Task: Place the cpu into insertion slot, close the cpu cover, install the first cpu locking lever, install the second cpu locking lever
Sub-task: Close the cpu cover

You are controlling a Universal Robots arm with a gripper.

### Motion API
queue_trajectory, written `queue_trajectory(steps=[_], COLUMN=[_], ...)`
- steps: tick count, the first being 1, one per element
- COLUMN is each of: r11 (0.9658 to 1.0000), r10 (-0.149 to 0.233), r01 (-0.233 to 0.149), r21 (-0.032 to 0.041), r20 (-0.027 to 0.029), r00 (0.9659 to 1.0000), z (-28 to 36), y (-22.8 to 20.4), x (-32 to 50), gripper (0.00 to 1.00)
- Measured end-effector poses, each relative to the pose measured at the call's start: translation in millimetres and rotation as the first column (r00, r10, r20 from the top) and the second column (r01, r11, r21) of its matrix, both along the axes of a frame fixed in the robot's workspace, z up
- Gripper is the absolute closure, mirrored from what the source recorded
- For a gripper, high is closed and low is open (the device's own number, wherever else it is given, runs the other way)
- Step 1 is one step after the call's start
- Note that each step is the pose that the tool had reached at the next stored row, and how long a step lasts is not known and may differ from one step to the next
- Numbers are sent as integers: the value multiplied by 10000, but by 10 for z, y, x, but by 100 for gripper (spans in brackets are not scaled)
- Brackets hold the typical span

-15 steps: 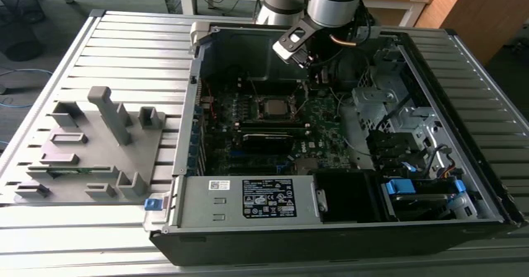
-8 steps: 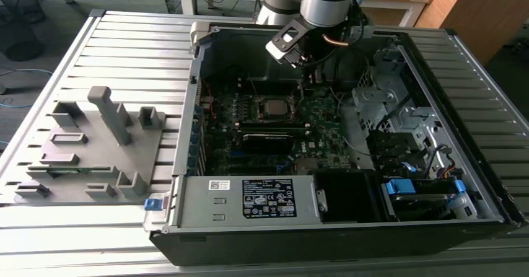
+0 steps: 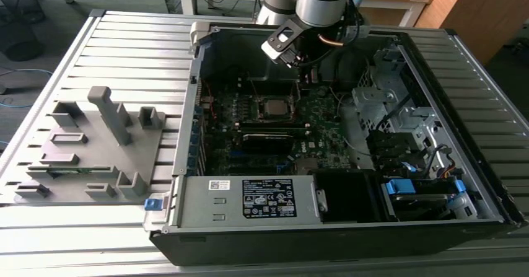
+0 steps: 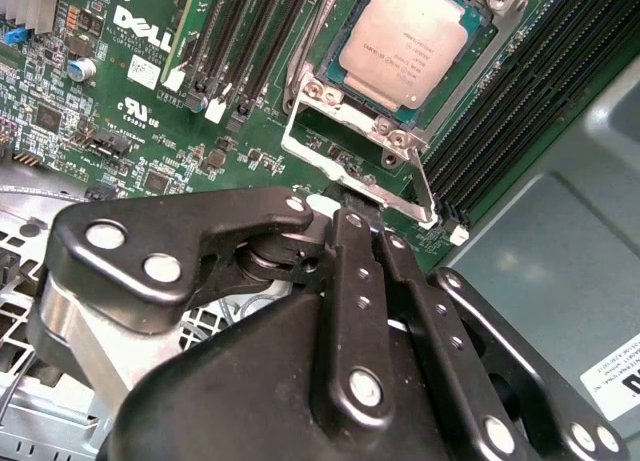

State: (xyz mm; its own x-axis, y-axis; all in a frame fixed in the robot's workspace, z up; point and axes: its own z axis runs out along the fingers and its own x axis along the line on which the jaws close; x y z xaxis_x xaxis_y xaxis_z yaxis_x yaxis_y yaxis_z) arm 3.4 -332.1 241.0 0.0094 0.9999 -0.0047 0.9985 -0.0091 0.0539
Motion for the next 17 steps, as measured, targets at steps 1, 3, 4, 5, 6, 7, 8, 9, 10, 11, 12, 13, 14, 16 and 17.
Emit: queue_trajectory(steps=[1, 3, 4, 5, 6, 7, 8, 9, 10, 11, 12, 13, 14, 16, 17], r11=[10000, 10000, 10000, 10000, 10000, 10000, 10000, 10000, 10000, 10000, 10000, 10000, 10000, 10000, 10000], r10=[-1, -1, 0, -1, -1, -1, -3, -3, -1, -2, -1, -1, -1, 0, -1], r01=[1, 1, 0, 1, 1, 1, 3, 3, 1, 2, 1, 1, 1, 0, 1], r21=[0, 0, 0, 0, 0, 0, 0, -1, -1, -1, 0, -1, -1, 0, 1], r20=[0, 0, 0, 0, 0, 0, 0, 0, 0, -1, 0, -1, -1, 0, 1], r00=[10000, 10000, 10000, 10000, 10000, 10000, 10000, 10000, 10000, 10000, 10000, 10000, 10000, 10000, 10000], z=[0, 0, 0, 0, 0, 0, 0, 0, 0, 0, -1, -2, -2, -4, -5], y=[0, 0, 0, 0, 0, 0, 0, 0, 0, 0, 0, 0, 0, 0, 0], x=[0, -1, -1, -1, -1, -2, -5, -9, -15, -23, -34, -47, -61, -92, -108], gripper=[90, 90, 90, 90, 90, 90, 90, 90, 90, 90, 90, 90, 90, 90, 90])
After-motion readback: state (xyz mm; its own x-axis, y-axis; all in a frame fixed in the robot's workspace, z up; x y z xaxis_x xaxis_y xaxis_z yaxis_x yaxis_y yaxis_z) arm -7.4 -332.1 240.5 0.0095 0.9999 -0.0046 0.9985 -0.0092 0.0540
